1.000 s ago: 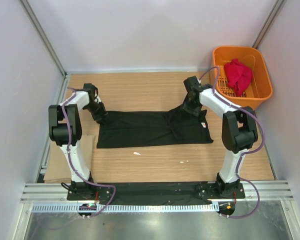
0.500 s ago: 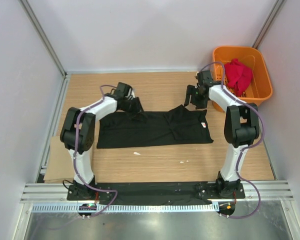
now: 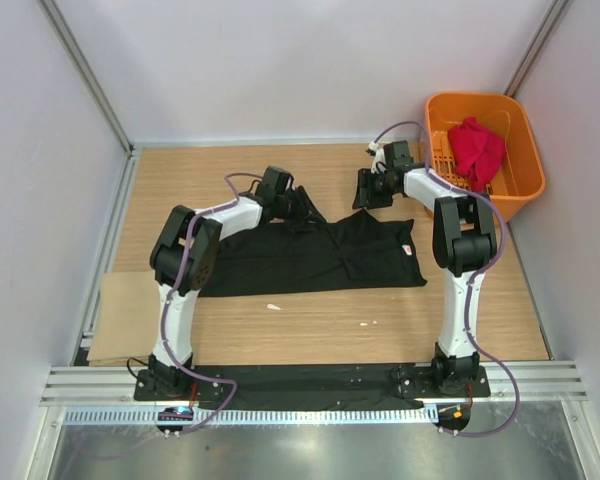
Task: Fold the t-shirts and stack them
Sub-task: Fold the tshirt
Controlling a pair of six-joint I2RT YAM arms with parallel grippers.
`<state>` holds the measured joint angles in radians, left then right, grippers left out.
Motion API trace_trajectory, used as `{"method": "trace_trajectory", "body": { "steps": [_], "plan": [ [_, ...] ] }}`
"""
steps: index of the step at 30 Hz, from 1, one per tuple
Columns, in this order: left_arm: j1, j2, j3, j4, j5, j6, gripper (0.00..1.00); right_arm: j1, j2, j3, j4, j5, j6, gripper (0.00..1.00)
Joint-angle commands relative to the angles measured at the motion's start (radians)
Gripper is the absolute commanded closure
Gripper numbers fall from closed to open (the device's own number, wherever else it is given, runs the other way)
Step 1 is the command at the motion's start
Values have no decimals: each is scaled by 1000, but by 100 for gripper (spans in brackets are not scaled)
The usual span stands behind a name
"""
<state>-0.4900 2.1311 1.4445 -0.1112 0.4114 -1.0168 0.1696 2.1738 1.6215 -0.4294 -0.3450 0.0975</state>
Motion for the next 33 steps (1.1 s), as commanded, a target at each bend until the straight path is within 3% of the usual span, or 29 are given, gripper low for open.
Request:
{"method": "trace_trajectory", "body": {
  "steps": [1,2,21,24,29,33],
  "plan": [
    [-13,27,68,88,-17,-54,57,-2,24,51,-23,-25,-54,49],
    [-16,32,74,90,-17,-65,57,-4,30,63,-40,-25,-71,53],
    [-70,53,70,41,-86,-83,60,-7,29,64,-115,-38,-93,59],
    [-74,72,91,33,-77,-78,60,-7,35,67,-117,-45,-88,64],
    [-78,113,141,27,-39,-74,71,-7,41,87,-115,-43,-48,83],
    [-79,121,186,-18,-34,-43,91,-10,9,89,-120,-11,-13,92]
  ]
}}
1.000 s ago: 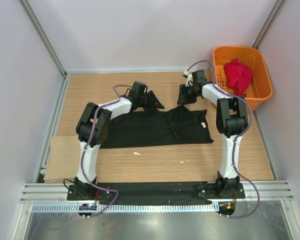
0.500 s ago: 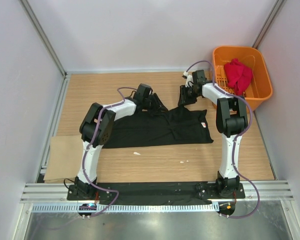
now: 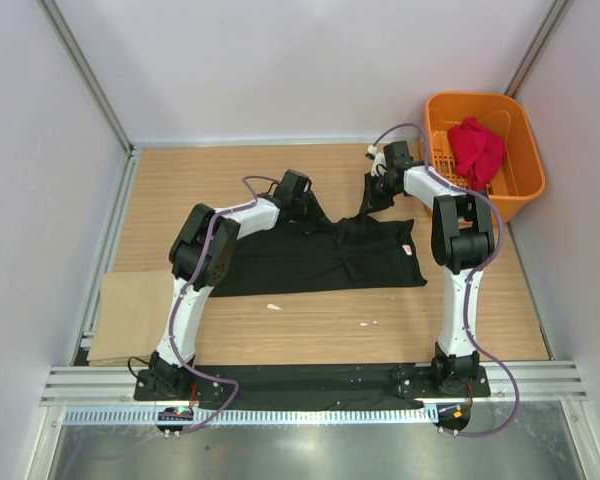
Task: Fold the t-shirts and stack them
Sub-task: Fold the tshirt
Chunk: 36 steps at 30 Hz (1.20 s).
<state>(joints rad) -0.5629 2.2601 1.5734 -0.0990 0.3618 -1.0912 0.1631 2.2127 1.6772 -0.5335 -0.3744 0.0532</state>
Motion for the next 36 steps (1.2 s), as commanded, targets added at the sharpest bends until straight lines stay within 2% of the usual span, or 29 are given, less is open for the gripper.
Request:
{"method": "trace_trajectory", "body": {
  "steps": [1,4,15,21,34,35,36],
  "plan": [
    [-6,-13,62,-36,14,39,99,-4,-42,23,-17,31,34,95],
    [-8,-31,68,-71,6,56,100,-2,-122,-25,-5,86,54,99],
    [-32,-146,24,-137,-14,132,100,-2,-376,-166,-100,166,100,99],
    [-46,-191,-7,-159,22,159,100,0,-485,-280,-151,140,138,99],
    [-71,-272,-122,-188,65,205,100,0,-689,-620,-146,89,169,98],
    [-74,-274,-125,-189,77,211,99,0,-697,-631,-145,82,172,98],
    [-77,-275,-122,-189,88,232,89,1,-712,-648,-146,78,172,98]
  ]
}}
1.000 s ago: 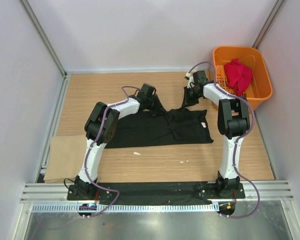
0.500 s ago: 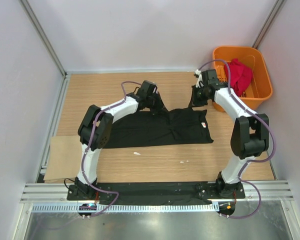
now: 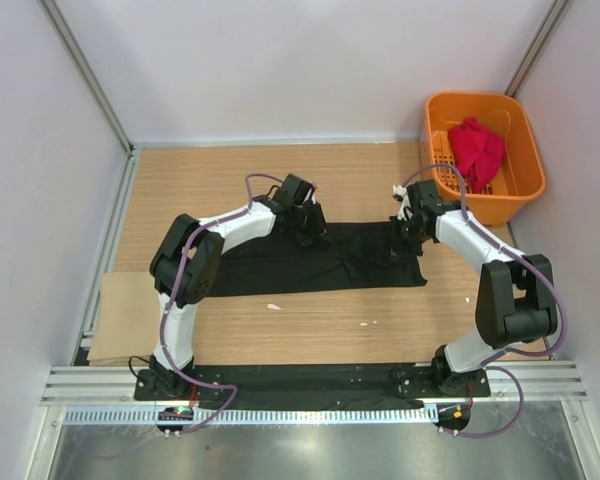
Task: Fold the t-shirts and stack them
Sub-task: Fold the tshirt
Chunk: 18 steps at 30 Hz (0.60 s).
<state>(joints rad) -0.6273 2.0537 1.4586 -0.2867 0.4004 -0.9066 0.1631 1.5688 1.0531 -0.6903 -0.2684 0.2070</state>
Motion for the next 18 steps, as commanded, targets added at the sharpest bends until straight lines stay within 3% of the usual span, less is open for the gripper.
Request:
{"method": "trace_trajectory", "body": {
  "steps": [1,3,6,12,18],
  "plan": [
    [-18,-70,-6,-2,54,60,80,1,-73,-33,12,-28,17,98],
    [-26,-70,8,0,63,89,62,1,-79,-57,11,-28,12,98],
    [-34,-38,51,0,103,126,54,1,-79,-90,8,-52,14,96],
    [-74,17,127,-8,127,164,46,-2,-66,-125,-2,-92,38,89],
    [-127,54,219,-104,54,268,47,0,-47,-136,-3,-68,31,86]
  ]
}}
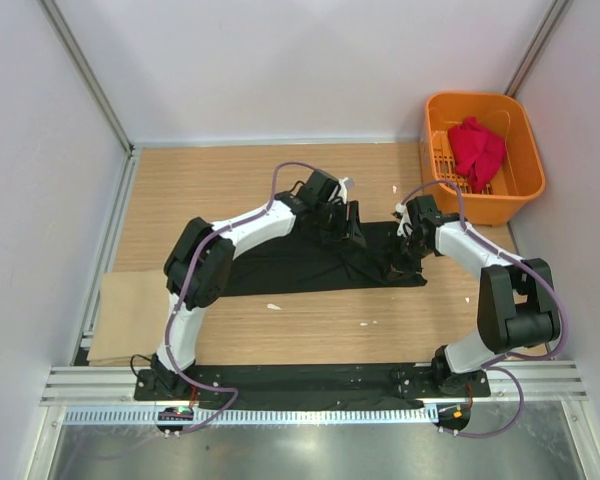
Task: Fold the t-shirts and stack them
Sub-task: Fold the tshirt
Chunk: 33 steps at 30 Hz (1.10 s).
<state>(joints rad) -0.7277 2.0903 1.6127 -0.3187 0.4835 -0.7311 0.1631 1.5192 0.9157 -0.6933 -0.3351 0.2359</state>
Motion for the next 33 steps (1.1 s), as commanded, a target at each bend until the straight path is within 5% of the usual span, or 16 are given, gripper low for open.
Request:
{"method": "trace_trajectory", "body": {
  "steps": [1,13,22,25,33],
  "plan": [
    [-41,23,79,-94,-48,114,47,0,1,2,-2,4,0,85],
    [-88,109,223,-240,-296,220,43,-4,-7,-14,5,-18,-9,85],
    [-107,200,329,-275,-315,226,48,-4,-8,-21,23,-31,3,85],
    [-108,217,349,-283,-301,229,55,-2,-8,-21,21,-33,6,85],
    [-110,197,339,-326,-313,236,100,-4,-28,-18,12,-16,14,85]
  ]
}}
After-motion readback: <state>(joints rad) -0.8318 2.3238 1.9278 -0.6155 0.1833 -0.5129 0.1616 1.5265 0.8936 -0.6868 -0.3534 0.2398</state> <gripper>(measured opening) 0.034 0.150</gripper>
